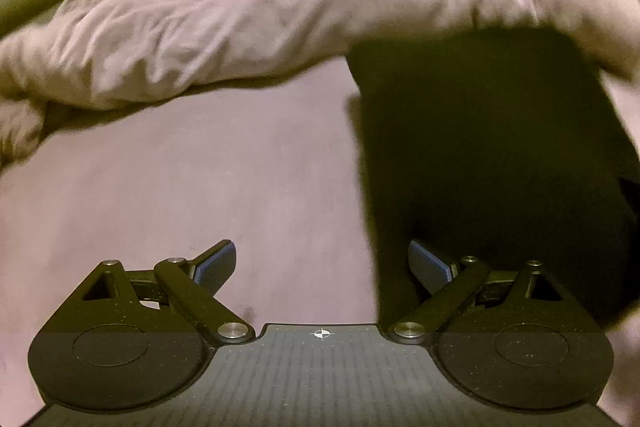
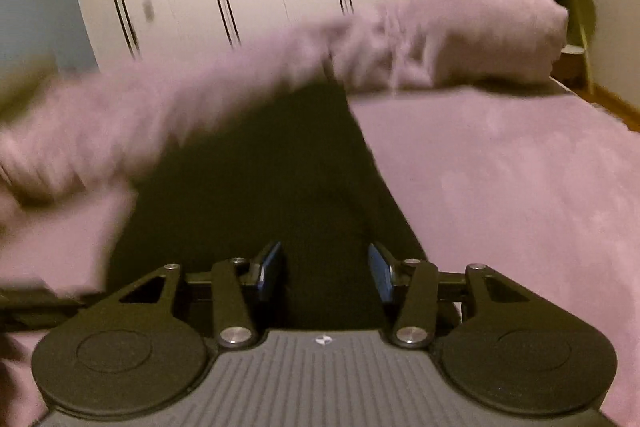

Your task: Fold small clothes

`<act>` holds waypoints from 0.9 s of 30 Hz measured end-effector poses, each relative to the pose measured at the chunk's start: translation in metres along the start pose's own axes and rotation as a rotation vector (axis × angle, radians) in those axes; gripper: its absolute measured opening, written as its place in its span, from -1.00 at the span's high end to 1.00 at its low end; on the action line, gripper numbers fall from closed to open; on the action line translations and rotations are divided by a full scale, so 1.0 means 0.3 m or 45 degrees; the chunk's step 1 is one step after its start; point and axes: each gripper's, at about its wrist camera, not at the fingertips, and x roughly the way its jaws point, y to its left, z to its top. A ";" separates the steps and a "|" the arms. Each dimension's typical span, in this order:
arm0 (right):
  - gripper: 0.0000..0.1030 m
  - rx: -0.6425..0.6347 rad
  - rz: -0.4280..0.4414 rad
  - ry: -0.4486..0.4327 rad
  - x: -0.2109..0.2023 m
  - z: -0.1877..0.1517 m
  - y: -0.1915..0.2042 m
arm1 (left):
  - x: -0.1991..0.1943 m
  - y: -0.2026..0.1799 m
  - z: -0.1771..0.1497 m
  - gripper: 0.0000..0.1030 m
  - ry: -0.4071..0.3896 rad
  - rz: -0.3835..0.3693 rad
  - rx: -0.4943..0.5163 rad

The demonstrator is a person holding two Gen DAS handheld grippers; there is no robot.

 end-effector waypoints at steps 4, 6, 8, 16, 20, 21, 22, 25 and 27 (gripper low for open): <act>0.08 0.042 -0.028 0.014 -0.010 0.014 -0.013 | -0.059 0.021 -0.015 -0.88 -0.015 0.010 0.028; 0.07 0.042 -0.023 -0.039 -0.081 0.024 -0.006 | -0.103 0.029 -0.038 -0.88 -0.013 -0.007 0.003; -0.15 -0.009 -0.007 -0.028 -0.147 0.011 0.020 | -0.157 0.031 -0.075 -0.89 -0.008 -0.027 -0.028; -0.92 -0.199 0.018 0.194 -0.344 -0.145 0.141 | -0.329 0.017 -0.207 -0.97 0.064 -0.111 -0.100; -0.92 -0.255 0.010 0.245 -0.432 -0.198 0.173 | -0.400 0.007 -0.245 -0.97 0.065 -0.111 -0.089; -0.92 -0.259 0.012 0.252 -0.449 -0.205 0.177 | -0.416 0.007 -0.253 -0.97 0.065 -0.120 -0.093; -0.92 -0.259 0.010 0.253 -0.466 -0.209 0.177 | -0.430 0.008 -0.261 -0.97 0.071 -0.126 -0.098; -0.92 -0.261 -0.006 0.268 -0.503 -0.212 0.186 | -0.457 0.004 -0.280 -0.97 0.088 -0.116 -0.107; -0.92 -0.274 -0.002 0.257 -0.525 -0.213 0.193 | -0.472 -0.005 -0.293 -0.97 0.097 -0.106 -0.098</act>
